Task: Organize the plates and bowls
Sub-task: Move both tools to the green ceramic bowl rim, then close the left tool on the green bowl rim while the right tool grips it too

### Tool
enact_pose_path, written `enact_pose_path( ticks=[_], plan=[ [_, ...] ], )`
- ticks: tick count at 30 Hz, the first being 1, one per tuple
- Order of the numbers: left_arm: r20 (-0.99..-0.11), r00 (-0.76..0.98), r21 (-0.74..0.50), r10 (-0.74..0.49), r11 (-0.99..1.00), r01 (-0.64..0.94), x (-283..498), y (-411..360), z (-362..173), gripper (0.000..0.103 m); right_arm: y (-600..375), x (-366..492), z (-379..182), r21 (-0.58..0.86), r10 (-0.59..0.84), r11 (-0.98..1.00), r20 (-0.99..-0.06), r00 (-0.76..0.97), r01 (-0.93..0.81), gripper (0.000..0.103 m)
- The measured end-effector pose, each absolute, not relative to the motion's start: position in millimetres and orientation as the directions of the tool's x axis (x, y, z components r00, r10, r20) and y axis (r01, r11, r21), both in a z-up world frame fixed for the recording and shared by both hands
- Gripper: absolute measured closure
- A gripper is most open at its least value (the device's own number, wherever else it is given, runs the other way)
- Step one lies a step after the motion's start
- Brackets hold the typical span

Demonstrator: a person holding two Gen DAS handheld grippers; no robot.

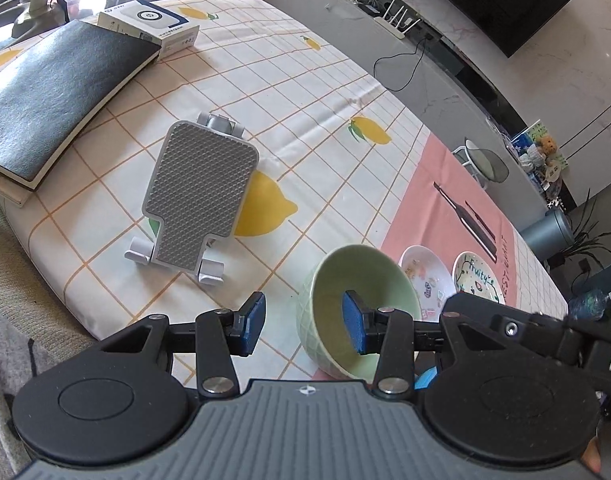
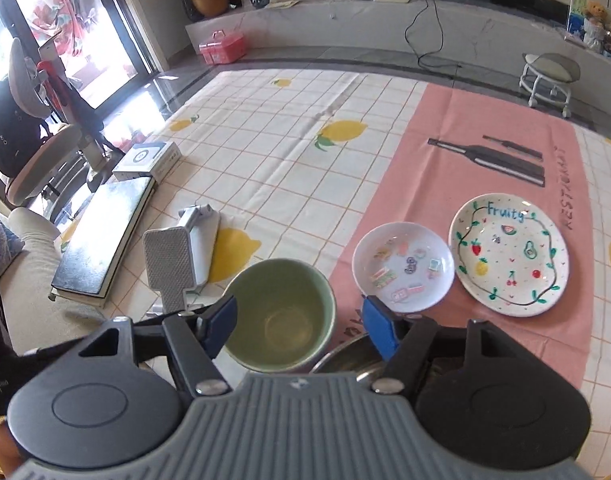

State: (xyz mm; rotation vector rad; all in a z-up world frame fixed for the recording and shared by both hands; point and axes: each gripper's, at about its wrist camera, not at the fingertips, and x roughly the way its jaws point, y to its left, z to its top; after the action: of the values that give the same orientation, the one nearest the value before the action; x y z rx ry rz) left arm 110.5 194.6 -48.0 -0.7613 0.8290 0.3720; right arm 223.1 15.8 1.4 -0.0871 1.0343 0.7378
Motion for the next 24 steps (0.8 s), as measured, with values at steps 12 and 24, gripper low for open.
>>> enact_pose_path(
  ticks=[12,24],
  plan=[
    [-0.812,0.583,-0.458,-0.022,0.642,-0.615,122.0,199.6,-66.1,0.055,57.8,262.7,-35.2,0.200,0.374,0.804,-0.902,0.215,-0.560,0.056],
    [-0.840,0.541,-0.449,-0.045,0.617,-0.646,126.9,202.5,-77.3,0.058,69.0,269.4,-63.6,0.156,0.303,0.808,-0.937,0.175,-0.568,0.079]
  ],
)
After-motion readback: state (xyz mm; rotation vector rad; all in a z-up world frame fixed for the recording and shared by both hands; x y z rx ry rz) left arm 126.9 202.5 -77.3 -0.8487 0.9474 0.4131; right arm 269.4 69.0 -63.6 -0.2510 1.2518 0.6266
